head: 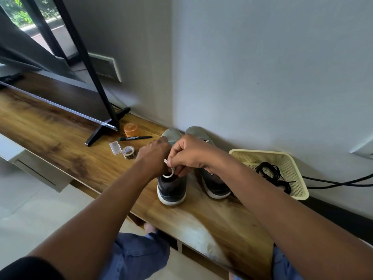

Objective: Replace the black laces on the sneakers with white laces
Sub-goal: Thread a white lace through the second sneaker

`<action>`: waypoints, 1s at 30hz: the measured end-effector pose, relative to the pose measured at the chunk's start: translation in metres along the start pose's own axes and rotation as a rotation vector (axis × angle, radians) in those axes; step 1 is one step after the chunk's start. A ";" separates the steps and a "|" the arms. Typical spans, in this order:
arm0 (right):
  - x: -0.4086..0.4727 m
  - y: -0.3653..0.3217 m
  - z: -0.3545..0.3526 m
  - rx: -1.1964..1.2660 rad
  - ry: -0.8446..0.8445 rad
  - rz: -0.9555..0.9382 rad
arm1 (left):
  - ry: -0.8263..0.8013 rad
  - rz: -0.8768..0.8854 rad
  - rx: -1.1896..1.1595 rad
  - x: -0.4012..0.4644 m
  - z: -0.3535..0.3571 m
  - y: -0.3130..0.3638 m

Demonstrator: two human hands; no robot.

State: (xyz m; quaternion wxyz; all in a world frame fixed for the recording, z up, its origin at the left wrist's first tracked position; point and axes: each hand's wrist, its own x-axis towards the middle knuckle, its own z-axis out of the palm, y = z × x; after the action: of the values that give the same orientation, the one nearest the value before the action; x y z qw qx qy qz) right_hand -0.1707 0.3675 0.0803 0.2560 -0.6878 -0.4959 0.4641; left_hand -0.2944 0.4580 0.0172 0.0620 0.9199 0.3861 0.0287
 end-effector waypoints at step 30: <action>0.012 0.017 0.007 -0.630 0.402 -0.232 | 0.101 0.161 -0.225 0.004 -0.019 -0.015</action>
State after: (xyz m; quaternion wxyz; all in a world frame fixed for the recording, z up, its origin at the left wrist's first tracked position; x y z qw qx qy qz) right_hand -0.1679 0.3716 0.0585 0.1751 -0.7493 -0.6285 0.1134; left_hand -0.3044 0.4733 0.0344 0.1427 0.9325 0.3083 0.1229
